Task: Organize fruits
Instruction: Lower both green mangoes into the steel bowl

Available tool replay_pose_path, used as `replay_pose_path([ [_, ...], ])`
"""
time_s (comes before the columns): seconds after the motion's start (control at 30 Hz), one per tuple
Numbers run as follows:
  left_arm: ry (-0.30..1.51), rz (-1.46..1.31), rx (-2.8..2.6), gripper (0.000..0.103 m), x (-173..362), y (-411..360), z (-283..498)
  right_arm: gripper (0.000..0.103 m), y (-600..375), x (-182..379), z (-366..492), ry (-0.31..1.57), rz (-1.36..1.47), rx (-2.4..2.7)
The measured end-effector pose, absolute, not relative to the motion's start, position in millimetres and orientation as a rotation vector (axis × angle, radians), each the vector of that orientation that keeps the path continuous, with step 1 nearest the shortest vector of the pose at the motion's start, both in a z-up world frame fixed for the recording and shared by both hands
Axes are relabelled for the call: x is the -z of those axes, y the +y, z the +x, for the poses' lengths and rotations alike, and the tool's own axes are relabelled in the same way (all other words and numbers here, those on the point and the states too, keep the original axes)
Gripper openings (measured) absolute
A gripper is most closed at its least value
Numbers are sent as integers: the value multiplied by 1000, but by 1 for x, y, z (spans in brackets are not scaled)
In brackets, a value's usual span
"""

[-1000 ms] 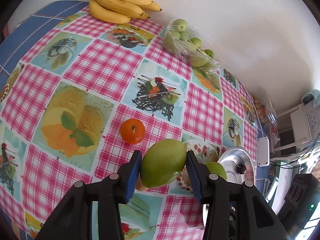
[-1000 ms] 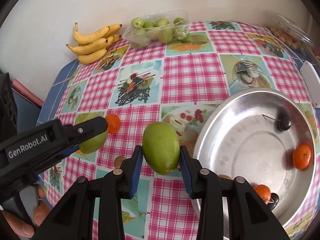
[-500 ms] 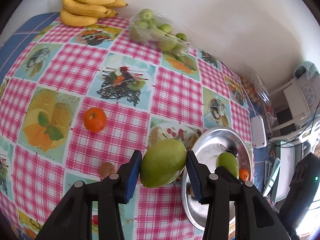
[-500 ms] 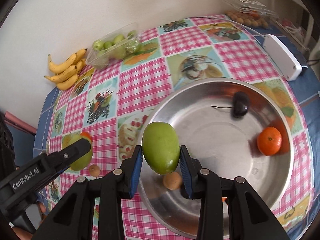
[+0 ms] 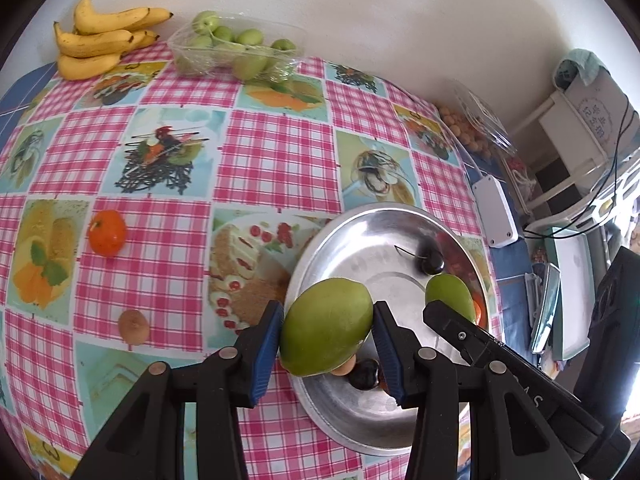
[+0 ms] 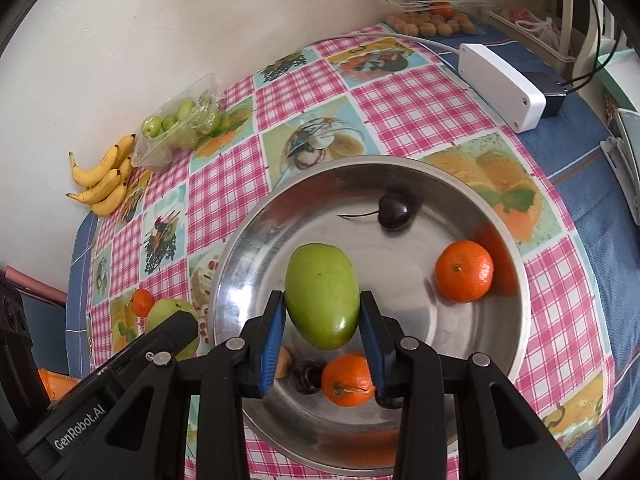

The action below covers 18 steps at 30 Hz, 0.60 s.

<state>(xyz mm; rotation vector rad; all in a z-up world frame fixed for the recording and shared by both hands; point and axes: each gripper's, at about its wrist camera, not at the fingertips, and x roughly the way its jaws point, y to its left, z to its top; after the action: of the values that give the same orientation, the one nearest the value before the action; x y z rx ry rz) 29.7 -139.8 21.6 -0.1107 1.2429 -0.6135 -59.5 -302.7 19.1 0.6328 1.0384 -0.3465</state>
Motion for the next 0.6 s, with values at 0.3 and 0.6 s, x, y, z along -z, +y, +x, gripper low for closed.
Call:
replay_pose_path([
  [0.3, 1268, -93, 627, 48, -7, -155, 27, 38, -310, -7, -63, 1066, 661, 364],
  [0.6, 1279, -70, 633, 48, 4, -160, 26, 38, -311, 13, -61, 1122, 669, 373],
])
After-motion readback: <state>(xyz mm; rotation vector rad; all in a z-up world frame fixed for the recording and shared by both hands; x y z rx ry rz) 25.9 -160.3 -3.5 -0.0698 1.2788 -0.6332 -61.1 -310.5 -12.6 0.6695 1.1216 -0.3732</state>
